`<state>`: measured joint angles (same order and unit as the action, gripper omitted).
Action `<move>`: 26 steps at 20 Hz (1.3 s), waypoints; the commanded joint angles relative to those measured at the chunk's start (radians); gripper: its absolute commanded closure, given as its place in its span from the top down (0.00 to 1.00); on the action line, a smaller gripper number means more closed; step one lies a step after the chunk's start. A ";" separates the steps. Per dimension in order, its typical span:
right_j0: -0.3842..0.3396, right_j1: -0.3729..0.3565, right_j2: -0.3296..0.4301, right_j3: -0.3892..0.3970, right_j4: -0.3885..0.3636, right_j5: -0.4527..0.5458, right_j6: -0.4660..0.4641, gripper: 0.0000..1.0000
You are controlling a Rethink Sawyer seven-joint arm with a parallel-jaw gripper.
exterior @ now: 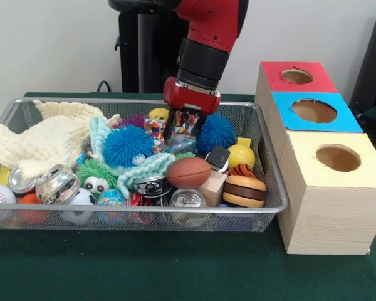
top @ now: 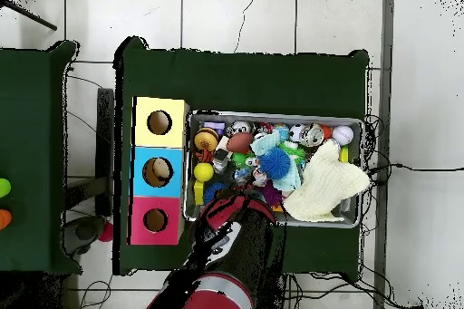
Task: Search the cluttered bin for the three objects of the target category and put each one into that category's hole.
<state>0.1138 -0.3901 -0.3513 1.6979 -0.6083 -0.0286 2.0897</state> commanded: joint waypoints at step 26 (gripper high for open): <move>0.025 0.042 -0.074 -0.115 0.096 -0.281 0.065 1.00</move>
<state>0.1600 -0.3629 -0.4508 1.6974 -0.5669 -0.2649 2.0897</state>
